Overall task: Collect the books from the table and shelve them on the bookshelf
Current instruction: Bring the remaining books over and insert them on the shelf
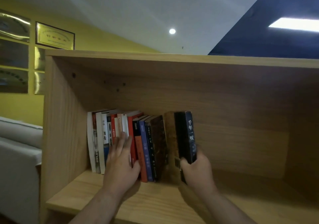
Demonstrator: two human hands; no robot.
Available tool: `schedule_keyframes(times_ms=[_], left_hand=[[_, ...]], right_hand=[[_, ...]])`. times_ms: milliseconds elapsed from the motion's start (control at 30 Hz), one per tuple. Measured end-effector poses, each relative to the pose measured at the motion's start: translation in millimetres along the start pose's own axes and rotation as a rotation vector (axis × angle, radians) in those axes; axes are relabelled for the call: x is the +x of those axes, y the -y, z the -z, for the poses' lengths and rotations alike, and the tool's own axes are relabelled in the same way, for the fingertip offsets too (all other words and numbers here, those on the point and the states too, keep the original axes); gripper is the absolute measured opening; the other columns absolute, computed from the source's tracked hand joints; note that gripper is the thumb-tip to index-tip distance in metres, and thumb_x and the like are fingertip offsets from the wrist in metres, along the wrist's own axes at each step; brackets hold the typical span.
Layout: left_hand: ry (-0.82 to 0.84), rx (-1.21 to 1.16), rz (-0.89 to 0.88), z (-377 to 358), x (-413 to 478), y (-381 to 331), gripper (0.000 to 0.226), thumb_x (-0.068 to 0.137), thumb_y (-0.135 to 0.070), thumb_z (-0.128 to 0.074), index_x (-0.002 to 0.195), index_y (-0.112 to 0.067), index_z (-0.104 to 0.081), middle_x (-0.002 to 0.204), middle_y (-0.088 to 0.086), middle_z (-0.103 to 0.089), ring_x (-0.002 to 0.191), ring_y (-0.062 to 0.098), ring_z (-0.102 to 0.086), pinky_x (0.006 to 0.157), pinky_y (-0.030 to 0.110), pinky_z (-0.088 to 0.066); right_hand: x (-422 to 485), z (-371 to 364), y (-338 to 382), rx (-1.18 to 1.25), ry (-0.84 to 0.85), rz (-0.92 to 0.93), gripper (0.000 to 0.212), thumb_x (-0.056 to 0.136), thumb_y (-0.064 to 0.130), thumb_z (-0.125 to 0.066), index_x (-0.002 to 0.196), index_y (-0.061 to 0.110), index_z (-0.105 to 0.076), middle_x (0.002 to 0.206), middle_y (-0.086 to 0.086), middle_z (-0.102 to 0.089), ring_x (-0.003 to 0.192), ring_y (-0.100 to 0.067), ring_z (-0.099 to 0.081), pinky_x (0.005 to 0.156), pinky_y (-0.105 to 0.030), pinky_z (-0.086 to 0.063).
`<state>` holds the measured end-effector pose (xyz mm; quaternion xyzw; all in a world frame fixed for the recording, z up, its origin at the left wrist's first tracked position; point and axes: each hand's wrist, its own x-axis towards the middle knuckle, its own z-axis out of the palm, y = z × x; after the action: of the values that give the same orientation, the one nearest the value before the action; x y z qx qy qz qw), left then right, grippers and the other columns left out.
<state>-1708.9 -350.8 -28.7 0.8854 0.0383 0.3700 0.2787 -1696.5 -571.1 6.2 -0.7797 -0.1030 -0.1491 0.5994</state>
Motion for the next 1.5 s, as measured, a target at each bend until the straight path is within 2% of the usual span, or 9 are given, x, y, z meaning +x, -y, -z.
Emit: schedule_keyframes(times_ms=[200, 433, 500, 767, 900, 1067, 1200, 1300, 1500], left_hand=[[-0.030, 0.015, -0.017, -5, 4, 3, 0.092, 0.090, -0.047, -0.060, 0.156, -0.036, 0.002, 0.163, -0.014, 0.015, 0.152, 0.014, 0.012, 0.125, 0.047, -0.008], [-0.049, -0.012, 0.000, -7, 5, 5, 0.092, 0.090, -0.039, -0.066, 0.150, -0.041, 0.002, 0.160, -0.020, 0.016, 0.151, 0.009, 0.013, 0.126, 0.044, -0.009], [-0.052, -0.050, 0.008, -7, 6, 6, 0.091, 0.090, -0.034, -0.067, 0.149, -0.043, 0.002, 0.159, -0.022, 0.017, 0.149, 0.007, 0.015, 0.126, 0.043, -0.009], [-0.034, -0.078, 0.024, -12, 6, 8, 0.086, 0.096, -0.024, -0.058, 0.150, -0.044, 0.005, 0.160, -0.023, 0.024, 0.149, 0.009, 0.018, 0.125, 0.043, -0.016], [-0.067, -0.058, -0.006, -8, 3, 5, 0.080, 0.095, -0.026, -0.060, 0.154, -0.039, -0.009, 0.162, -0.021, 0.011, 0.153, 0.012, 0.006, 0.126, 0.043, -0.015], [-0.165, -0.020, -0.063, 29, 30, 1, 0.077, 0.092, -0.032, -0.064, 0.155, -0.033, -0.021, 0.164, -0.014, -0.008, 0.149, 0.014, -0.014, 0.121, 0.036, -0.016], [-0.027, 0.114, -0.095, 63, 71, -14, 0.076, 0.096, -0.043, -0.055, 0.158, -0.026, -0.014, 0.166, -0.002, -0.011, 0.151, 0.019, -0.019, 0.117, 0.030, -0.020], [0.068, 0.205, -0.109, 71, 86, -23, 0.063, 0.096, -0.048, -0.053, 0.151, -0.026, -0.034, 0.153, 0.000, -0.041, 0.136, 0.019, -0.043, 0.108, 0.036, -0.043], [-0.134, 0.193, -0.189, 69, 78, -21, 0.046, 0.095, -0.034, -0.062, 0.137, -0.018, -0.056, 0.133, 0.002, -0.060, 0.118, 0.020, -0.059, 0.092, 0.032, -0.050]], right_hand=[[16, -59, -16, -0.087, 0.161, 0.114, 0.050, 0.091, 0.018, -0.070, 0.124, 0.044, -0.044, 0.105, 0.016, -0.068, 0.100, -0.004, -0.065, 0.083, -0.023, -0.052], [32, -43, -32, 0.023, 0.518, -0.051, 0.070, 0.084, 0.062, -0.062, 0.146, 0.061, -0.028, 0.155, 0.012, -0.044, 0.142, -0.018, -0.043, 0.118, -0.051, -0.035], [33, -49, -34, -0.066, 0.519, 0.001, 0.080, 0.086, 0.071, -0.055, 0.152, 0.062, -0.010, 0.160, 0.018, -0.033, 0.147, -0.015, -0.034, 0.122, -0.048, -0.028], [45, -82, -42, -0.100, 0.457, 0.043, 0.079, 0.101, 0.044, -0.049, 0.156, 0.049, 0.008, 0.166, 0.008, -0.023, 0.149, -0.019, -0.031, 0.122, -0.044, -0.028], [49, -85, -56, -0.064, 0.427, 0.053, 0.083, 0.095, 0.051, -0.056, 0.155, 0.055, 0.002, 0.165, 0.008, -0.026, 0.145, -0.020, -0.038, 0.115, -0.044, -0.039], [50, -82, -58, 0.034, 0.354, 0.066, 0.079, 0.090, 0.051, -0.066, 0.155, 0.051, -0.020, 0.158, 0.008, -0.036, 0.138, -0.021, -0.045, 0.080, -0.023, -0.055], [54, -81, -60, -0.009, 0.337, 0.080, 0.086, 0.085, 0.060, -0.066, 0.155, 0.052, -0.016, 0.162, 0.010, -0.029, 0.145, -0.021, -0.036, 0.115, -0.049, -0.038], [53, -81, -57, 0.017, 0.346, 0.065, 0.086, 0.086, 0.056, -0.068, 0.154, 0.053, -0.015, 0.162, 0.008, -0.030, 0.145, -0.022, -0.036, 0.117, -0.051, -0.036], [55, -81, -60, 0.056, 0.373, 0.064, 0.100, 0.060, 0.089, -0.061, 0.146, 0.067, -0.016, 0.160, 0.011, -0.034, 0.143, -0.021, -0.040, 0.115, -0.056, -0.038]])
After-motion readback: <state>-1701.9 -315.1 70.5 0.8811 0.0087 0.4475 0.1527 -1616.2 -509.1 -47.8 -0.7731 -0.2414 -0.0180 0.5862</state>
